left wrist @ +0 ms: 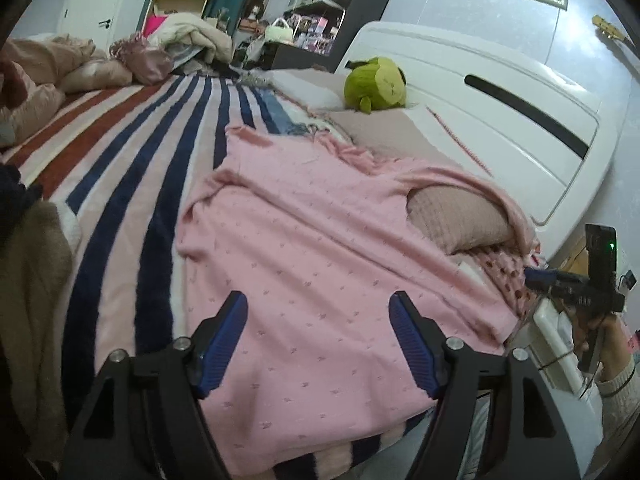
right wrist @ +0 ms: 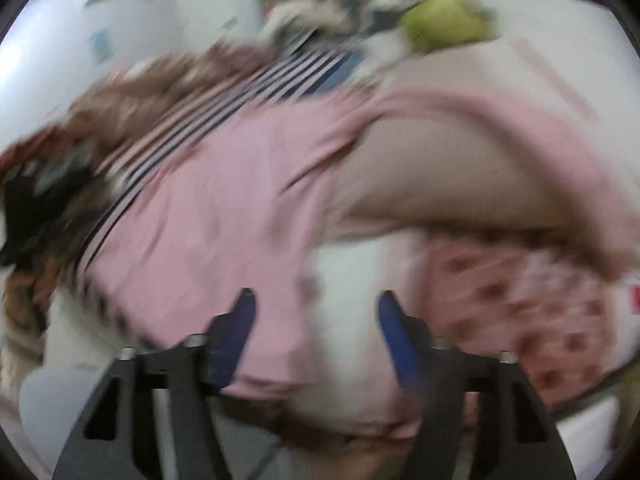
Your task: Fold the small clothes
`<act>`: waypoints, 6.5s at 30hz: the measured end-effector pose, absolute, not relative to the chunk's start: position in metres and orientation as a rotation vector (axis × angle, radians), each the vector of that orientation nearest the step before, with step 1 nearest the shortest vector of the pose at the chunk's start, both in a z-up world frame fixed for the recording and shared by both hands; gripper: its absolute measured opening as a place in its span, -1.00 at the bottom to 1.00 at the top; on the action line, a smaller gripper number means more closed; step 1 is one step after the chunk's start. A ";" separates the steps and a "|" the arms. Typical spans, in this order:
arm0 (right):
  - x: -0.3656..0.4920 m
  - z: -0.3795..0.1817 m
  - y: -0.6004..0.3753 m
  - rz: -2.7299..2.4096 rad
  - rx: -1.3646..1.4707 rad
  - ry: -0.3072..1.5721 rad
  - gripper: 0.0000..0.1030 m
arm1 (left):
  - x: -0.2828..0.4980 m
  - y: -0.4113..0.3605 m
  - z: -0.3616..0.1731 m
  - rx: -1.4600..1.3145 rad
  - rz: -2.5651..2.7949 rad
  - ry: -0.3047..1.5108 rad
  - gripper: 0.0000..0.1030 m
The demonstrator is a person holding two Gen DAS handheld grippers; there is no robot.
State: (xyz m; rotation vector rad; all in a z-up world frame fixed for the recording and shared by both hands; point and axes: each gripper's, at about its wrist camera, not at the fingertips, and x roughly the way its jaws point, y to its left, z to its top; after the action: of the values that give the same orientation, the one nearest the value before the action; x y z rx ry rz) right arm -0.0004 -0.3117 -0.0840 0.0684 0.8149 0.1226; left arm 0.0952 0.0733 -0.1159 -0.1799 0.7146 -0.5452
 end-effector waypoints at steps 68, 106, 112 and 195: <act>0.095 -0.112 -0.081 0.799 -0.200 0.999 -0.01 | 0.064 0.126 -0.122 -0.282 -0.532 0.674 0.46; 0.008 -0.132 -0.260 0.386 0.091 0.882 0.17 | 0.018 0.109 -0.132 -0.161 -0.525 0.735 0.27; 0.006 -0.124 -0.246 0.388 0.075 0.872 0.17 | 0.071 0.080 -0.142 -0.087 -0.554 0.774 0.22; 0.239 -0.164 -0.250 0.506 0.310 1.055 -0.63 | 0.262 0.094 -0.179 -0.147 -0.353 0.954 -0.67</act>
State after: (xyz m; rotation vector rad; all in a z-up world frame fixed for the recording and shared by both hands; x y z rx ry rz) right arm 0.2388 -0.2501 -0.1642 0.3099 1.0546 0.5059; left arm 0.2621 0.0944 -0.1793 -0.1468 0.9536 -0.3528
